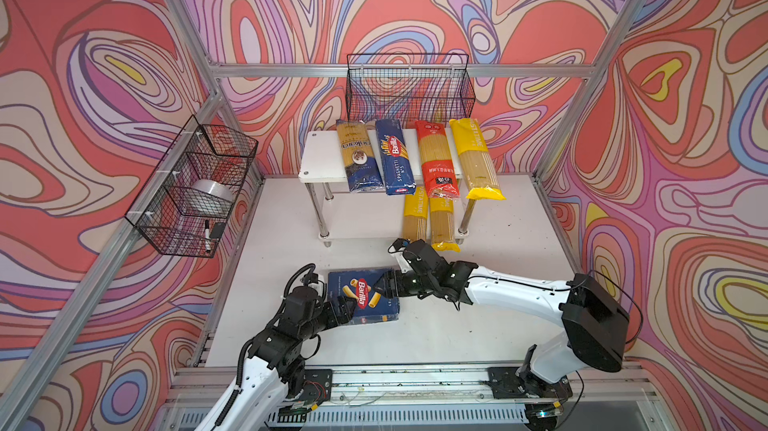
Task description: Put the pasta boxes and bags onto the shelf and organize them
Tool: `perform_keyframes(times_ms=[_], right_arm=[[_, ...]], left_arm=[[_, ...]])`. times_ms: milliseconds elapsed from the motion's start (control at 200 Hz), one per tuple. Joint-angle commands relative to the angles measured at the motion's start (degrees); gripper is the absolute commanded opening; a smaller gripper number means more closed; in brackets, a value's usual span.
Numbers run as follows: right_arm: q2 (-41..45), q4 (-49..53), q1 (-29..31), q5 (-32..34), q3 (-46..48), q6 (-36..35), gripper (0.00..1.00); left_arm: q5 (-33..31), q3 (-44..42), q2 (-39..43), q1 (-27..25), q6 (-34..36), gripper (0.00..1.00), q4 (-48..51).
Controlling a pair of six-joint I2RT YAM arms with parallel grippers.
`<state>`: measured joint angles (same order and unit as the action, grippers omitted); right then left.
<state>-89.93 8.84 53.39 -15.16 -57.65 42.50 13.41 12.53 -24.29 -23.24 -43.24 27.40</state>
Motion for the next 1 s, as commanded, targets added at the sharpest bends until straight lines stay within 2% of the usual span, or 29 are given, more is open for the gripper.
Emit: perform_keyframes(times_ms=[0,280,426,531,786,996], right_arm=[[0.1,-0.67,0.25,-0.46,-0.45,-1.64,0.78],[8.34,3.04,0.17,2.98,6.76,-1.67,0.78],[13.95,3.26,0.16,5.62,11.77,-0.33,0.78],[15.87,-1.33,0.21,5.18,16.14,1.71,0.78],[12.43,-13.03,0.16,1.21,20.52,6.18,0.77],[8.97,-17.73,0.18,-0.12,21.71,6.46,0.77]], left_arm=[[-1.96,0.86,4.54,-0.56,-2.01,1.0,8.11],[-6.06,1.7,9.18,-0.49,-2.29,1.0,10.13],[-7.1,3.49,6.51,-0.5,0.44,1.0,8.55],[-6.34,4.06,3.28,-0.54,1.73,1.0,4.8],[-3.7,4.08,-2.27,-0.57,3.18,1.0,-2.27],[-2.51,4.07,-0.88,-0.88,3.67,1.0,-1.21]])
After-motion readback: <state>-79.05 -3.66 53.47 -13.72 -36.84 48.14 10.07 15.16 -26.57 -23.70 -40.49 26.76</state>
